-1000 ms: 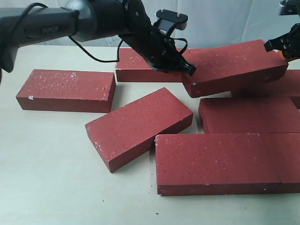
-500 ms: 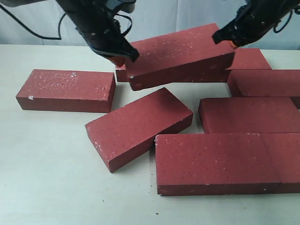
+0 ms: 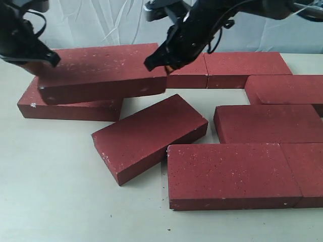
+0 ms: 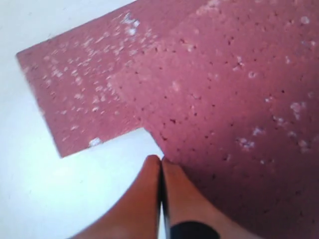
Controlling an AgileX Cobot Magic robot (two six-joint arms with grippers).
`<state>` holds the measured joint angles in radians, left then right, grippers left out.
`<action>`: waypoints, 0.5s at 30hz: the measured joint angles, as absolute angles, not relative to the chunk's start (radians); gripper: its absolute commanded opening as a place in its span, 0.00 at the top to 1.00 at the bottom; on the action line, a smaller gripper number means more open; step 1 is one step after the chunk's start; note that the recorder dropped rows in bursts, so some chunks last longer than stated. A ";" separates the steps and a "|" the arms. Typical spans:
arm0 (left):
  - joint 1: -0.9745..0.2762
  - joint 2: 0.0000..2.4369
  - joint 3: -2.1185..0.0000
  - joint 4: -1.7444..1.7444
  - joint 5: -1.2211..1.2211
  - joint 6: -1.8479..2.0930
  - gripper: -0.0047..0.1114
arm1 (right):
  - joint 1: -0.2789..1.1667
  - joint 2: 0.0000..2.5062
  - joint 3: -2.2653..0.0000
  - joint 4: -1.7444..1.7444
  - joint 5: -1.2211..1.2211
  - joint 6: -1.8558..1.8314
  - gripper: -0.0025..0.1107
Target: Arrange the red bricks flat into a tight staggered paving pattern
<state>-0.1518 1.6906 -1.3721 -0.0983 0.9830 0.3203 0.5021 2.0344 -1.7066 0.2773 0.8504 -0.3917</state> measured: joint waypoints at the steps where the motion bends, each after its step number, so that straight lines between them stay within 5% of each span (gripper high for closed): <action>1: -0.121 1.668 -1.351 -0.096 0.983 0.320 0.96 | 0.526 2.046 -1.717 0.277 0.854 -0.392 0.99; 15: 0.186 1.507 -1.005 -0.047 0.889 0.281 0.96 | 0.796 2.165 -1.766 0.341 0.856 -0.336 0.99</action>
<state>0.1856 1.5066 -1.0051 -0.0470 0.8893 0.2808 0.7958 2.1652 -1.7659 0.3409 0.8562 -0.3358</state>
